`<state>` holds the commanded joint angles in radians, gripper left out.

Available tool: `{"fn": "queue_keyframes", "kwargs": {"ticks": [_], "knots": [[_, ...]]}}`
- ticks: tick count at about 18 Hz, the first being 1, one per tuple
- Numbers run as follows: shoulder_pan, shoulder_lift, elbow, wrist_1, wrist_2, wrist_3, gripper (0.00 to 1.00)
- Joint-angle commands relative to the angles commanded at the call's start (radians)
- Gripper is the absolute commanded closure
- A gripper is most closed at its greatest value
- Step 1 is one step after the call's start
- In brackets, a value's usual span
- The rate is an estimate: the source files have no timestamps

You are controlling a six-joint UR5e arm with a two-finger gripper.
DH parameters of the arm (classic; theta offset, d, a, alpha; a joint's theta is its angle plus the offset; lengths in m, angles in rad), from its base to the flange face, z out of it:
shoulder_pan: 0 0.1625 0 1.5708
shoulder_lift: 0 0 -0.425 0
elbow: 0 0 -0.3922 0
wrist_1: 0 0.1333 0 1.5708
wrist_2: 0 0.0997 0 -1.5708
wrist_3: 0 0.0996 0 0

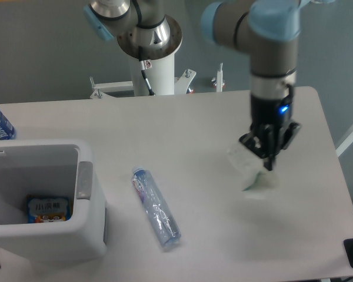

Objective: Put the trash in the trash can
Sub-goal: 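Lift the paper and carry it over the white trash bin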

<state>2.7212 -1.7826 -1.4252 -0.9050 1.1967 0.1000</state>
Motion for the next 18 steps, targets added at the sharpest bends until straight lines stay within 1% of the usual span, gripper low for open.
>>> {"fn": "queue_keyframes", "kwargs": {"ticks": [2, 4, 8, 10, 11, 14, 18], "knots": [[0.021, 0.008, 0.008, 0.002, -0.052, -0.035, 1.0], [0.026, 0.028, 0.009, 0.003, -0.092, -0.068, 1.0], [0.016, 0.058, 0.015, 0.005, -0.144, -0.155, 1.0], [0.005, 0.087, 0.015, 0.005, -0.16, -0.189, 1.0], [-0.01, 0.094, 0.015, 0.006, -0.16, -0.212, 1.0], [-0.09, 0.106, 0.015, 0.008, -0.16, -0.249, 1.0], [-0.193, 0.104, 0.014, 0.006, -0.16, -0.25, 1.0]]}}
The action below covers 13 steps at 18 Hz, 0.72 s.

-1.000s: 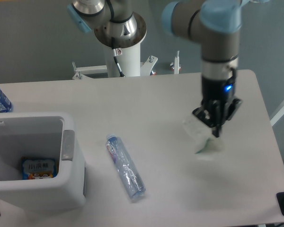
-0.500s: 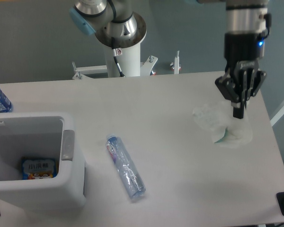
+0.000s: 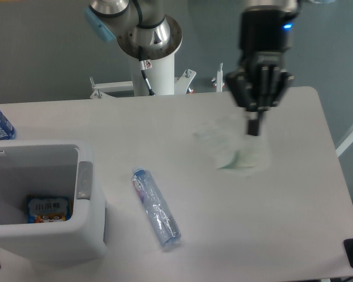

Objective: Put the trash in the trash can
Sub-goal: 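Lift the paper and carry it over the white trash bin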

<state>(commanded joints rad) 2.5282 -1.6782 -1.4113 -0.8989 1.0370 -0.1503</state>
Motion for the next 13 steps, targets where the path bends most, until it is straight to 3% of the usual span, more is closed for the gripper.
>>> {"fn": "queue_keyframes", "kwargs": {"ticks": [10, 13], "knots": [[-0.247, -0.008, -0.014, 0.0, 0.008, -0.048, 1.0], [-0.302, -0.044, -0.008, 0.009, 0.005, -0.037, 1.0]]}}
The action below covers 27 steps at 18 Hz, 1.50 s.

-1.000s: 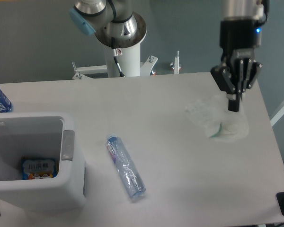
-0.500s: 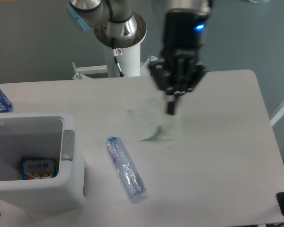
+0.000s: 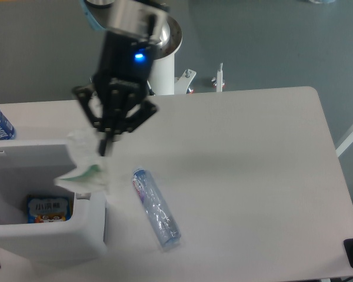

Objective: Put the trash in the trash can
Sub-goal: 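Lift the paper and carry it over the white trash bin, then open the gripper to drop the paper into the bin, then move the gripper over the clear plastic bottle and lower it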

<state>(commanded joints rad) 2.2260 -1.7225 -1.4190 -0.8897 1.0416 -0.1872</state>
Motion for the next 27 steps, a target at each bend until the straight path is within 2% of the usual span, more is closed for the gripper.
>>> {"fn": "queue_keyframes", "kwargs": {"ticks": [3, 6, 7, 9, 10, 14, 17, 22, 27], "knots": [[-0.051, -0.046, 0.002, 0.008, 0.002, 0.005, 1.0], [-0.074, -0.065, 0.003, 0.011, 0.003, 0.005, 1.0], [-0.074, -0.066, -0.001, 0.018, 0.003, 0.009, 0.82], [-0.074, -0.071, -0.006, 0.029, 0.005, 0.089, 0.28], [-0.074, -0.072, -0.008, 0.026, 0.005, 0.121, 0.13], [-0.074, -0.069, -0.006, 0.02, 0.037, 0.123, 0.02], [-0.063, -0.066, -0.002, 0.02, 0.064, 0.118, 0.01], [0.069, -0.068, 0.012, 0.022, 0.061, 0.055, 0.0], [0.197, -0.078, -0.001, 0.005, 0.067, 0.06, 0.0]]}}
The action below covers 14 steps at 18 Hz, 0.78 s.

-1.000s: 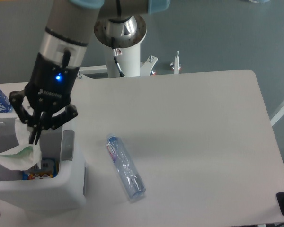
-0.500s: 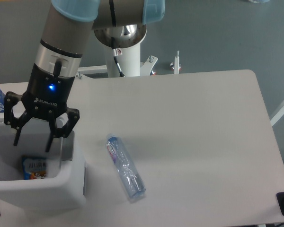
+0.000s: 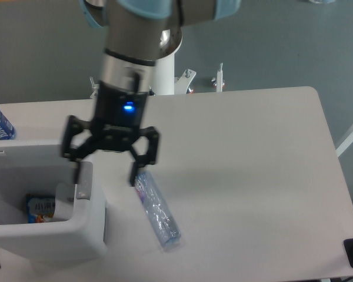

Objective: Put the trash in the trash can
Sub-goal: 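Move the gripper over the clear plastic bottle and lower it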

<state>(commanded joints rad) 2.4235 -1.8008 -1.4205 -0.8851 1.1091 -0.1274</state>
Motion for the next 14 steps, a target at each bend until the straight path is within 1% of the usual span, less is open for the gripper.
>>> {"fn": "queue_keyframes", "kwargs": {"ticks": [3, 6, 7, 8, 10, 11, 13, 14], "knots": [[0.068, -0.037, -0.008, -0.034, 0.0, 0.021, 0.0], [0.1, -0.084, -0.009, -0.075, 0.003, 0.051, 0.0], [0.1, -0.104, -0.009, -0.084, 0.005, 0.055, 0.0], [0.1, -0.126, -0.011, -0.086, 0.035, 0.055, 0.0], [0.095, -0.172, -0.015, -0.094, 0.15, 0.055, 0.0], [0.091, -0.199, -0.015, -0.094, 0.19, 0.055, 0.0], [0.08, -0.233, -0.023, -0.089, 0.209, 0.055, 0.0], [0.074, -0.241, -0.032, -0.087, 0.213, 0.057, 0.0]]}}
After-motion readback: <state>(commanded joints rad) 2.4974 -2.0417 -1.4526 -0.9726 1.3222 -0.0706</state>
